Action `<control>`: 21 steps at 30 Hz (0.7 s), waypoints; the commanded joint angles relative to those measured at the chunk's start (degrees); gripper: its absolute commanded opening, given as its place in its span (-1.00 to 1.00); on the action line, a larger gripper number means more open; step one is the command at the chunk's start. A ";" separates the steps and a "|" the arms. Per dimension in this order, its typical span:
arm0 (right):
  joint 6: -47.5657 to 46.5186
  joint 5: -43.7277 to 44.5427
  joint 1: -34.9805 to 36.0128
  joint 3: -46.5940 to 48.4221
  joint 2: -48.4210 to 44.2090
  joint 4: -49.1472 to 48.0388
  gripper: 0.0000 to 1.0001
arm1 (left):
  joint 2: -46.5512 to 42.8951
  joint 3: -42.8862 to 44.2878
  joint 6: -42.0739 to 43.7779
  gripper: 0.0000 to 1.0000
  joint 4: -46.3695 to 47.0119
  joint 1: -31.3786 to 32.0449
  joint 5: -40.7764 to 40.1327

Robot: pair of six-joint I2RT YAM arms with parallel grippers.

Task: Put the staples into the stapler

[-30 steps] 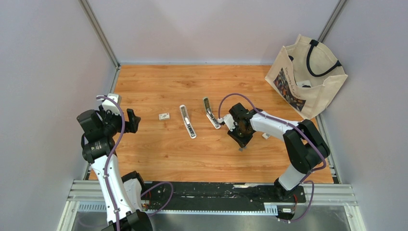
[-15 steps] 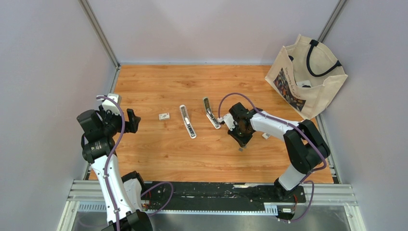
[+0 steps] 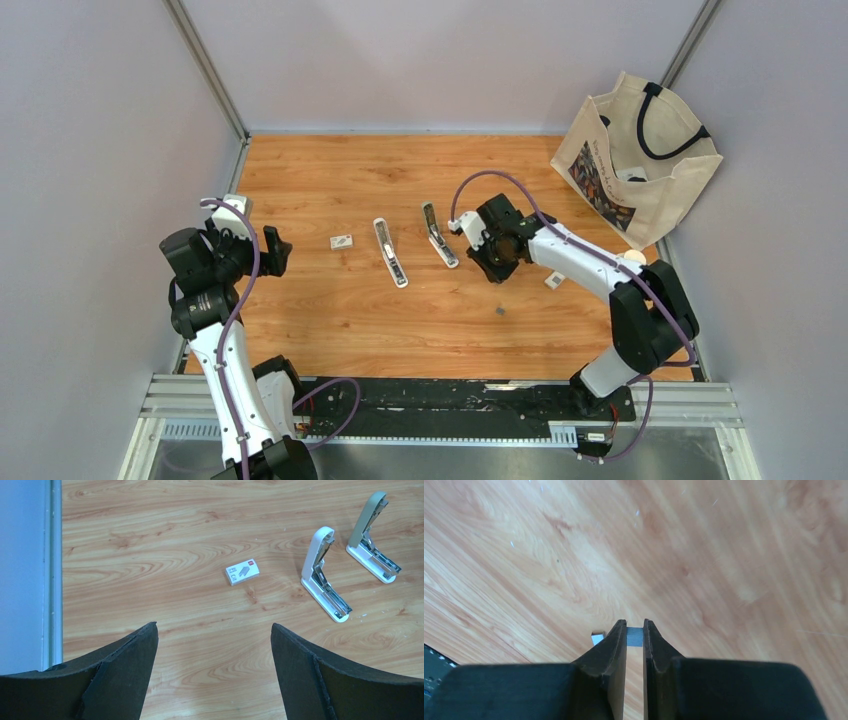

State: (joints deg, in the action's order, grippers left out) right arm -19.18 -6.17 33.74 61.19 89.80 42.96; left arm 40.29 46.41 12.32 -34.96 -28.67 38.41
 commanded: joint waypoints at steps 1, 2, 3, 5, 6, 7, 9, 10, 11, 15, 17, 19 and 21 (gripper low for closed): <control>2.74 -0.94 0.37 7.35 0.02 -3.49 -0.75 | -0.57 -0.18 1.22 0.82 1.21 -0.60 -0.71; 3.44 -1.29 0.37 8.76 0.55 -3.93 -0.75 | -0.48 -0.18 1.22 0.82 1.21 -0.60 -0.80; 4.14 -1.73 0.45 10.16 1.16 -4.46 -0.75 | -0.30 -0.10 1.13 0.82 1.21 -0.60 -0.97; 5.55 -1.65 0.89 13.15 2.74 -5.60 -0.75 | -0.04 -0.18 1.22 0.82 1.30 -0.60 -1.23; 6.34 -1.56 1.24 14.21 3.53 -6.39 -0.75 | -0.04 -0.18 1.22 0.82 1.30 -0.60 -1.32; 7.57 -1.21 1.68 15.53 4.50 -7.09 -0.75 | 0.05 -0.18 1.39 0.82 1.39 -0.60 -1.50; 9.50 -1.03 2.38 17.64 6.69 -8.59 -0.75 | 0.05 -0.18 1.57 0.82 1.30 -0.60 -1.76; 10.73 -0.95 2.65 18.52 7.75 -9.38 -0.74 | 0.14 -0.27 1.66 0.82 1.30 -0.60 -2.02; 11.87 -0.94 3.00 19.31 8.72 -9.91 -0.74 | 0.05 -0.27 1.75 0.82 1.30 -0.60 -2.20; 16.53 0.54 4.14 21.16 12.23 -11.58 -0.75 | -0.21 -0.27 1.83 0.82 1.21 -0.60 -2.82; 18.38 1.69 4.58 21.60 13.55 -11.67 -0.75 | -0.22 -0.27 1.83 0.82 1.30 -0.60 -2.82; 18.83 2.83 4.85 21.17 14.35 -12.11 -0.75 | -0.22 -0.36 1.83 0.82 1.21 -0.60 -2.82; 20.39 3.62 5.02 19.59 14.44 -13.60 -0.75 | -0.13 -0.27 1.83 0.82 1.30 -0.51 -2.73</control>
State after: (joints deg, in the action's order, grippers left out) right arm -3.68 -5.34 38.26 80.31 103.90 33.36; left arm 40.40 46.41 13.06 -34.94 -28.67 35.70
